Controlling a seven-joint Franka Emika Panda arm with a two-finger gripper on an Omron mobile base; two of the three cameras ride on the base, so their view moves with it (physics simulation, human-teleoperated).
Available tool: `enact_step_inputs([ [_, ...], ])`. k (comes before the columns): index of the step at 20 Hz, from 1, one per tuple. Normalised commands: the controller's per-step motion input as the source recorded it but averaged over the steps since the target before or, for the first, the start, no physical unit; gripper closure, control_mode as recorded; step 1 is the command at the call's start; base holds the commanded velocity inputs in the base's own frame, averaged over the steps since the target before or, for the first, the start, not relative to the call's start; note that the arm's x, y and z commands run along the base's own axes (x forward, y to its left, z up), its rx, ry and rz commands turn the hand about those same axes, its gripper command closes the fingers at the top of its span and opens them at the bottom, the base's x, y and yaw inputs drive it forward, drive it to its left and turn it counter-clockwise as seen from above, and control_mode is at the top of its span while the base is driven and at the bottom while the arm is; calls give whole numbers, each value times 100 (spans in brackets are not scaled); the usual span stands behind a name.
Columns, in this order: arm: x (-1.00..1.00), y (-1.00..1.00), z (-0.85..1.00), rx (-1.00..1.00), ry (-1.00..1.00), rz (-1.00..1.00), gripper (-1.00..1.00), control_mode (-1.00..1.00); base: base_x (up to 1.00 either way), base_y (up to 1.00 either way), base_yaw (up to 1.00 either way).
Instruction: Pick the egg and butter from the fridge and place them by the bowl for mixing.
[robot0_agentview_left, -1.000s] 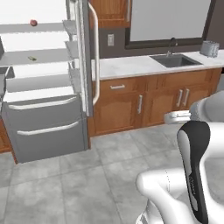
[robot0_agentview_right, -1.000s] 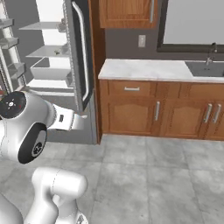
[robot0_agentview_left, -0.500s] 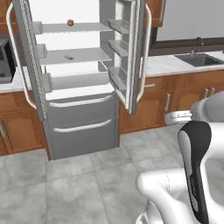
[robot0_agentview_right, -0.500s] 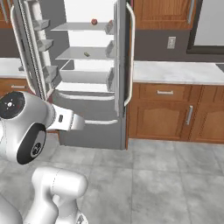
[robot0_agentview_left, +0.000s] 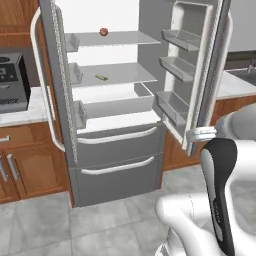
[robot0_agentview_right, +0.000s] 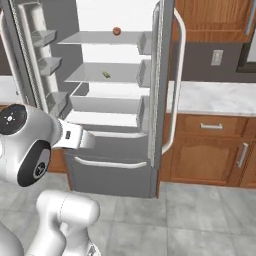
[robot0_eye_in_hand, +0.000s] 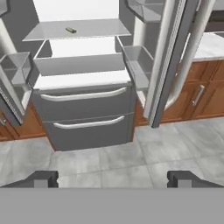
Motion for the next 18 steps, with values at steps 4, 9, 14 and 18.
enact_step_inputs([
  [4, 0, 0, 0, 0, 0, 0, -100, 100, 73, 0, 11],
  [9, 0, 0, 0, 0, 0, 0, -100, 100, 89, 30, 6],
  [14, 0, 0, 0, 0, 0, 0, -100, 100, 71, 0, 11],
  [18, 0, 0, 0, 0, 0, 0, -100, 100, 64, 0, 14],
])
